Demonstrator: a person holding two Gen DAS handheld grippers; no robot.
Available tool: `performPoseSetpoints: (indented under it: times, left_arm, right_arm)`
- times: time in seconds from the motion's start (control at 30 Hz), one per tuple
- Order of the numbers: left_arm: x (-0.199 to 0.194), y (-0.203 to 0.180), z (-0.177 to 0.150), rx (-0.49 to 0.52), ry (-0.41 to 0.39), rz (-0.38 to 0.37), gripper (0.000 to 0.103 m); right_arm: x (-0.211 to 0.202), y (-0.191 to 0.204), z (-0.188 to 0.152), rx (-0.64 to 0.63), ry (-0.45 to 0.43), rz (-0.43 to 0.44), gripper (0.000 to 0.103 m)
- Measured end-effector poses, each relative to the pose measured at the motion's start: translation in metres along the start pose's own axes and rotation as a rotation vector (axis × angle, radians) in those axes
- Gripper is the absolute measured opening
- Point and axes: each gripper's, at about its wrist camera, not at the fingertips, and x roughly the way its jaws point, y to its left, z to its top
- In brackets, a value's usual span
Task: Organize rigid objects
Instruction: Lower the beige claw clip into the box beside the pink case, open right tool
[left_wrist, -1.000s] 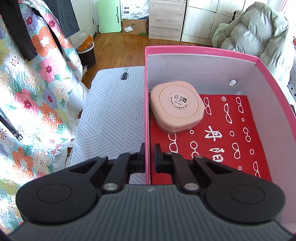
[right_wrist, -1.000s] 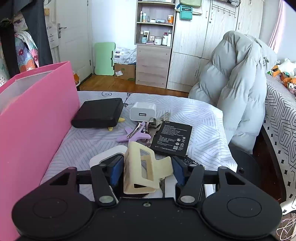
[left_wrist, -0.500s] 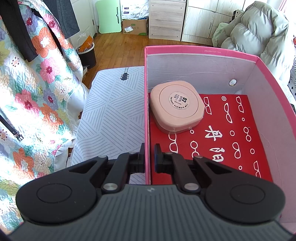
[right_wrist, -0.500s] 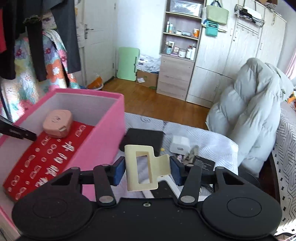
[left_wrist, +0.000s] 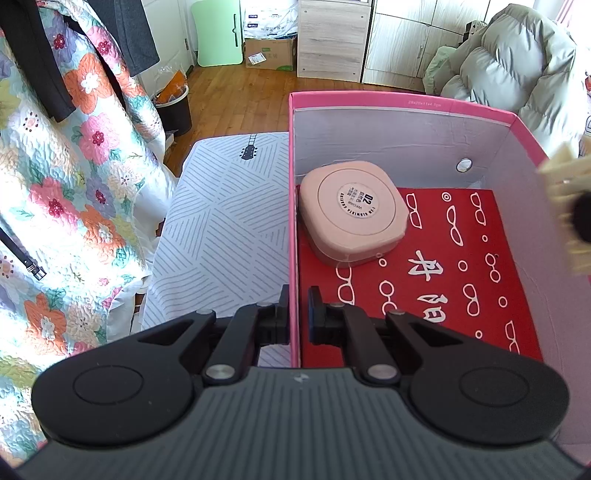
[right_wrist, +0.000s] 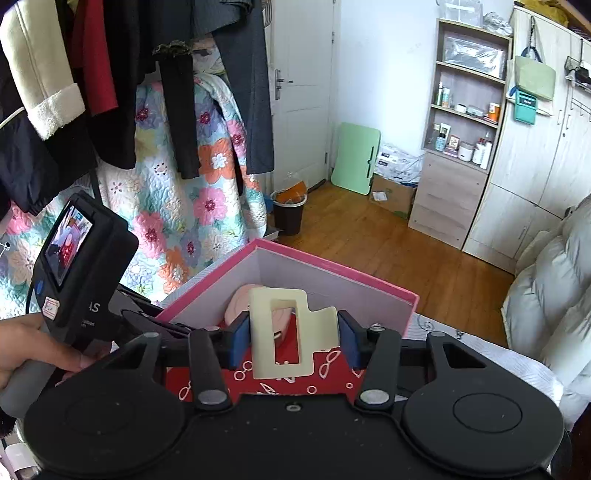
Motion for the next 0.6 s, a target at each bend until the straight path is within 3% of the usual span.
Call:
performPoseSetpoints:
  times: [0.23, 0.5, 0.6]
  left_arm:
    - [-0.001, 0.001, -0.001, -0.013, -0.001, -0.01, 0.005]
    - [-0.001, 0.001, -0.002, -0.015, -0.002, -0.012, 0.005]
    - [-0.001, 0.001, -0.002, -0.018, -0.002, -0.012, 0.005]
  right_arm:
    - [0.063, 0.003, 0.002, 0.021, 0.123, 0.017, 0.055]
    - [0.101, 0.006, 0.0, 0.024, 0.24, -0.014, 0.056]
    - [0.106, 0.003, 0.0, 0.05, 0.247, -0.031, 0.07]
